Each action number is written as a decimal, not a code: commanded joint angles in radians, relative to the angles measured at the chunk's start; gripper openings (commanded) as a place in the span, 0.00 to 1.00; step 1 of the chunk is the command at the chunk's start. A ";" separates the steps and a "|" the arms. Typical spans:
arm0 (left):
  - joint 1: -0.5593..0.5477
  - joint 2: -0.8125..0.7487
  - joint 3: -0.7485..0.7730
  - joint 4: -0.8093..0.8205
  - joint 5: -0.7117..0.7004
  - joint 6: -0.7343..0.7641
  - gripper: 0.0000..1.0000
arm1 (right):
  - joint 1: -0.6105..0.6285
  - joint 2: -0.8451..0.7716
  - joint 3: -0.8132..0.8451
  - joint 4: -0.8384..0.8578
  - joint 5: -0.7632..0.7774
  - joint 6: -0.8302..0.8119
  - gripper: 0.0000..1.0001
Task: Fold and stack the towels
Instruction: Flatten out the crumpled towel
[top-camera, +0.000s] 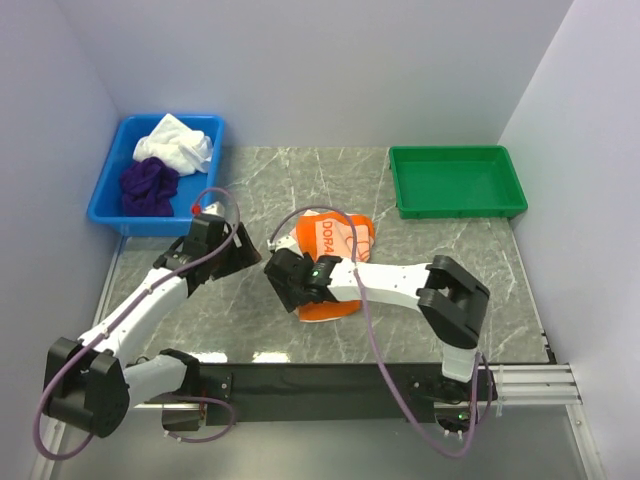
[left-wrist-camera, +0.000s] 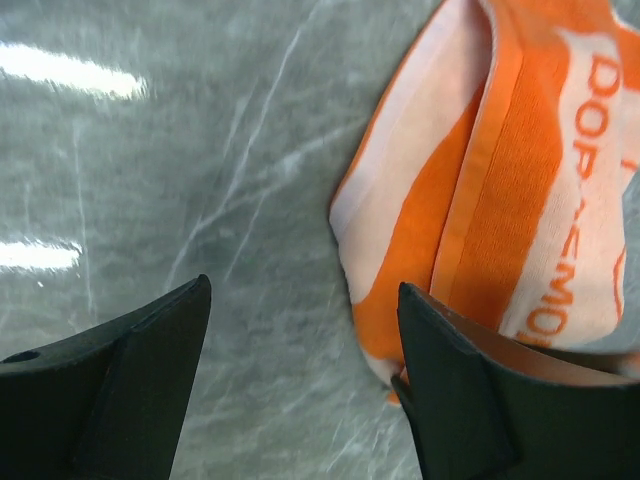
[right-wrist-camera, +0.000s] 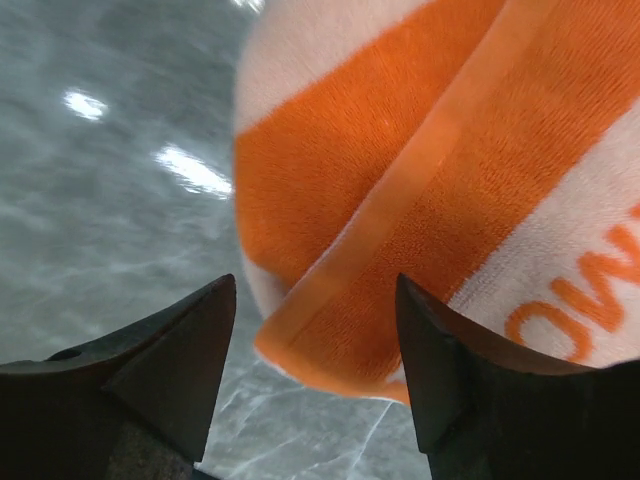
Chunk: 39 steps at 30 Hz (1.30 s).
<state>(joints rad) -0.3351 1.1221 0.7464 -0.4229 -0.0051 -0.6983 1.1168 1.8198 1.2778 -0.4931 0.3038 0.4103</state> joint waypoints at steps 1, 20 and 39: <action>0.002 -0.039 -0.057 0.100 0.069 -0.056 0.80 | 0.008 0.030 0.072 -0.056 0.069 0.071 0.67; -0.183 0.326 -0.005 0.326 0.025 -0.196 0.71 | -0.011 -0.060 -0.054 -0.050 0.152 0.107 0.32; -0.141 0.314 0.033 0.121 -0.174 -0.176 0.01 | -0.326 -0.474 -0.325 0.008 0.181 0.121 0.00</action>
<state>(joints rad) -0.5121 1.5276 0.7635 -0.2024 -0.0757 -0.8944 0.8822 1.4849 0.9707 -0.4931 0.4076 0.5259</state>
